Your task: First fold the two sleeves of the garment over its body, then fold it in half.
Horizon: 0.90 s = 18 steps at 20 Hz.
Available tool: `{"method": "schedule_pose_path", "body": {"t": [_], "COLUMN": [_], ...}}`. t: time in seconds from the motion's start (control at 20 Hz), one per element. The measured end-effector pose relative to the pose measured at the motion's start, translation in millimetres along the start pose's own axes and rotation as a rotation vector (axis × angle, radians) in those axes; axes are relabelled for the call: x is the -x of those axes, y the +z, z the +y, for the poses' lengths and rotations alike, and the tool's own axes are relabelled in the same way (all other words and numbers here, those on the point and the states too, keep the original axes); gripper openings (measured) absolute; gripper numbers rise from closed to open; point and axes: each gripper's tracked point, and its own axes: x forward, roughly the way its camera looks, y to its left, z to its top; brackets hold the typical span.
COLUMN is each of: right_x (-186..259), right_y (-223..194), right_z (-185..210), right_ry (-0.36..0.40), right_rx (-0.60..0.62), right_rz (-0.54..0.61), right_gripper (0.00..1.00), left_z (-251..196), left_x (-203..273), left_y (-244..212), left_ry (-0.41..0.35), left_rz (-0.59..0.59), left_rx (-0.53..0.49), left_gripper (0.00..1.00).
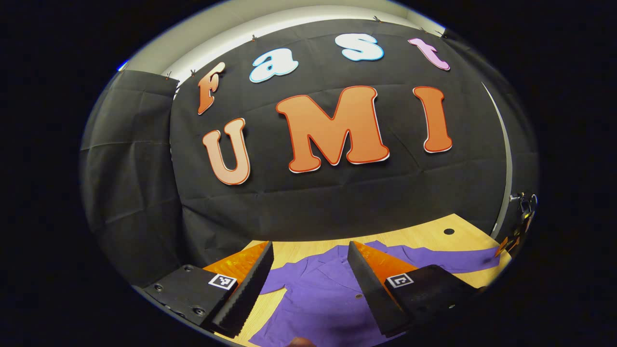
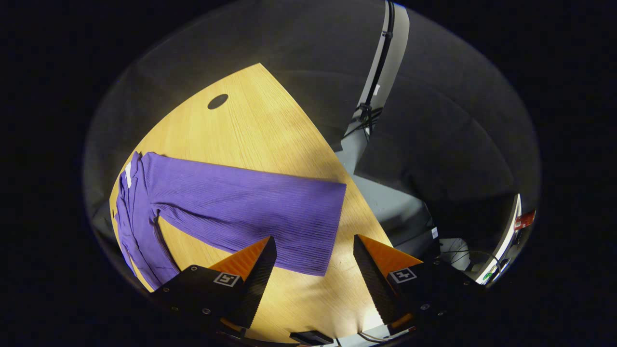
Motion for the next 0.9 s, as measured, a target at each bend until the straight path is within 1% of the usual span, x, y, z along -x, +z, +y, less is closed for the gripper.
{"method": "schedule_pose_path", "body": {"t": [0.05,0.1,0.15,0.2,0.25,0.3,0.35,0.45,0.55,0.65,0.7,0.75,0.85,0.9], "right_x": [-3,-6,-8,-8,-9,-10,-14,-21,-26,-28,-29,-29,-28,-30], "right_y": [-2,-3,-3,-3,-1,3,4,7,8,11,9,6,4,6], "right_z": [0,-1,1,5,8,8,6,4,6,2,1,-3,2,4], "right_ry": [0.008,0.017,0.033,0.048,0.06,0.063,0.05,0.019,0.009,-0.017,-0.037,-0.069,-0.085,-0.083], "right_rx": [-0.009,-0.016,-0.031,-0.046,-0.054,-0.052,-0.047,-0.049,-0.066,-0.07,-0.07,-0.075,-0.098,-0.102], "right_rz": [0.029,0.055,0.077,0.09,0.094,0.094,0.098,0.107,0.123,0.124,0.13,0.15,0.169,0.171], "right_gripper": [0.96,0.96,0.95,0.96,0.95,0.95,0.94,0.93,0.9,0.85,0.81,0.79,0.71,0.64], "left_z": [-2,-4,-6,-7,-8,-9,-8,-8,-7,-3,-1,-1,1,2], "left_x": [1,0,1,0,0,0,0,-2,-2,-2,-2,-2,-4,-5], "left_y": [-2,-4,-5,-6,-10,-10,-12,-15,-17,-22,-24,-27,-32,-34], "left_ry": [-0.004,-0.009,-0.013,-0.015,-0.016,-0.016,-0.017,-0.013,-0.008,-0.002,0.002,0.005,0.009,0.012], "left_rz": [0.008,0.013,0.017,0.023,0.032,0.038,0.044,0.055,0.063,0.076,0.084,0.089,0.104,0.11], "left_rx": [-0.004,-0.008,-0.011,-0.016,-0.021,-0.02,-0.016,-0.017,-0.017,-0.014,-0.011,-0.006,0.006,0.009], "left_gripper": [1.0,1.0,0.97,0.97,1.0,1.0,0.97,0.97,0.97,0.97,0.97,0.97,0.97,0.96]}}
